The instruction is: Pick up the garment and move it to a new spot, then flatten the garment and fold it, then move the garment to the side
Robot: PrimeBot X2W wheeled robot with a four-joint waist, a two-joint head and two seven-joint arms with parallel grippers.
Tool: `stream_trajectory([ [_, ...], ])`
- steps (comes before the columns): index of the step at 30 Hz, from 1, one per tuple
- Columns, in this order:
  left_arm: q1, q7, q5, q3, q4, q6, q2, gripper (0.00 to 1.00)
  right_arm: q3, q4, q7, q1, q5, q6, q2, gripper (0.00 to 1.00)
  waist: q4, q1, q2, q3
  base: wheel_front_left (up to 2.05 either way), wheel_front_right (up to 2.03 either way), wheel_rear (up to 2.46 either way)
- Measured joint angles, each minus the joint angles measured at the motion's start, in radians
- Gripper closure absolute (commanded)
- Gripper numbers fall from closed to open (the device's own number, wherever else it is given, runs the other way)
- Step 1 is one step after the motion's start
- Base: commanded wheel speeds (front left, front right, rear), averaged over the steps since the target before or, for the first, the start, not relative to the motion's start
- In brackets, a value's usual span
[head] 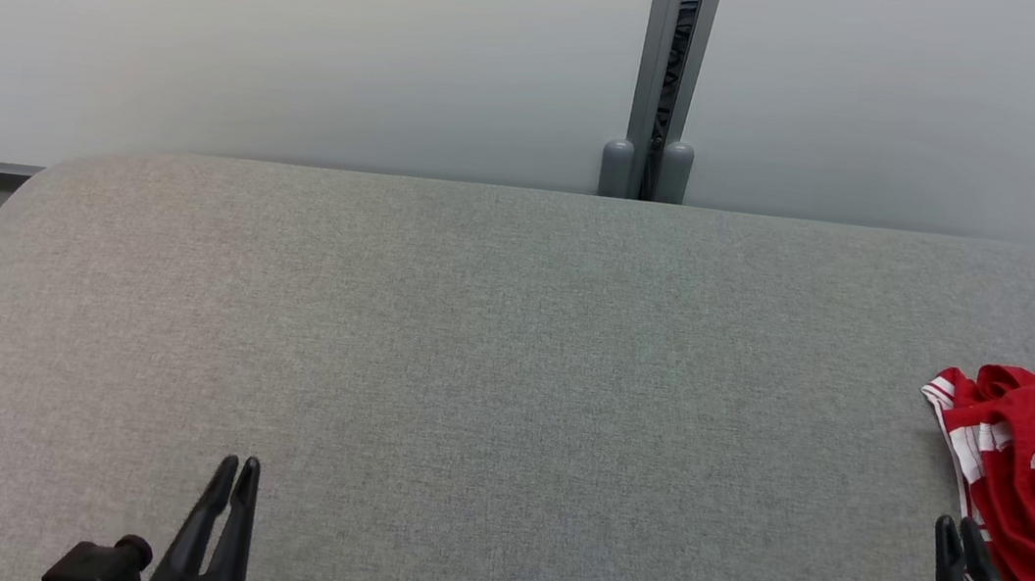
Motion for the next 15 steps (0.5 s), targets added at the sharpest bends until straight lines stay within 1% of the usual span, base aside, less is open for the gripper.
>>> stream_trajectory([
  [2,0.013,0.003,-0.003,-0.001,0.017,0.000,-0.002,1.00,0.004,0.017,0.000,0.012,0.006,0.000,0.009,1.00,0.000,0.0000,0.0000,0.000,0.00,0.00,0.00],
  [8,0.011,0.048,-0.105,0.021,0.029,0.000,-0.001,1.00,0.013,0.023,0.009,0.009,0.101,0.000,0.019,1.00,-0.003,0.0000,0.0000,0.002,0.00,0.00,0.00],
  [9,0.011,0.048,-0.105,0.021,0.029,0.000,-0.001,1.00,0.013,0.023,0.009,0.009,0.101,0.000,0.019,1.00,-0.003,0.0000,0.0000,0.002,0.00,0.00,0.00],
  [15,-0.009,0.096,-0.224,0.052,0.038,-0.003,0.001,1.00,0.017,0.039,0.022,-0.005,0.216,0.000,0.026,1.00,-0.006,0.0000,0.0000,0.004,0.00,0.00,0.00],
])
